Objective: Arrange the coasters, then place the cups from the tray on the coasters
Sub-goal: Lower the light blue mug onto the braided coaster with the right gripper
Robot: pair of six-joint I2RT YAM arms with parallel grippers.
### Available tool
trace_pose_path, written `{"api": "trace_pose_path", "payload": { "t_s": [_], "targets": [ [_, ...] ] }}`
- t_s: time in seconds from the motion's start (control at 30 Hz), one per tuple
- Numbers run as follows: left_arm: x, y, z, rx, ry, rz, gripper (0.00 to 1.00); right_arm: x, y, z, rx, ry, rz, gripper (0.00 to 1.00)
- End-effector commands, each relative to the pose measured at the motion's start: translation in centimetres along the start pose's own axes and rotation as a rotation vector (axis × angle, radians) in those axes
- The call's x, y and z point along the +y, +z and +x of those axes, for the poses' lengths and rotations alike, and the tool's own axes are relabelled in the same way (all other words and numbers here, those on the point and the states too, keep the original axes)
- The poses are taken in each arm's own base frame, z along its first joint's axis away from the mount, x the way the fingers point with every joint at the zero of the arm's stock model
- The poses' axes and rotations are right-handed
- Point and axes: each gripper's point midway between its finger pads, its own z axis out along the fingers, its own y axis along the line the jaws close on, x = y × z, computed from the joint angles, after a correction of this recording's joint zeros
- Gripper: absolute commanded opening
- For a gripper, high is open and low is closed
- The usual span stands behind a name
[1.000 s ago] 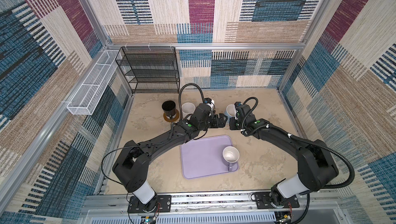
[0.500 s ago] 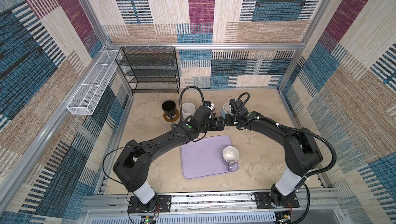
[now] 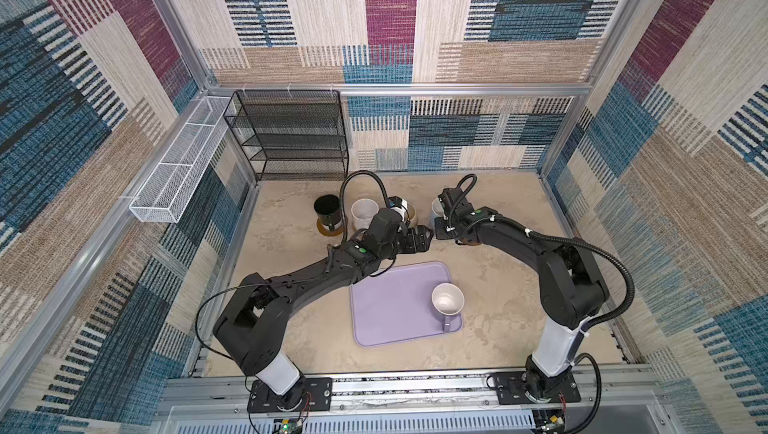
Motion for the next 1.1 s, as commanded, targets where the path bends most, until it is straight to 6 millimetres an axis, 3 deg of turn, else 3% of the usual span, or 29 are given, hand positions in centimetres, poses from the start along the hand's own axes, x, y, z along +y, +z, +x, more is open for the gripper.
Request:
{"api": "trace_pose_path", "payload": {
  "t_s": [0.0, 0.67, 1.07],
  "targets": [
    [-0.4, -0.2, -1.0, -0.038, -0.028, 0.028, 0.94, 0.3, 0.1, -1.3, -0.038, 0.001, 0.0, 0.0],
    [1.4, -1.6, -1.3, -0.066, -0.068, 0.025, 0.94, 0.9, 1.7, -0.3, 0.037, -0.004, 0.041, 0.0],
    [2.0, -2.6, -1.5, -0.085, -0.077, 0.02, 0.94, 1.3, 1.6, -0.2, 0.049, 0.021, 0.03, 0.17]
  ]
}}
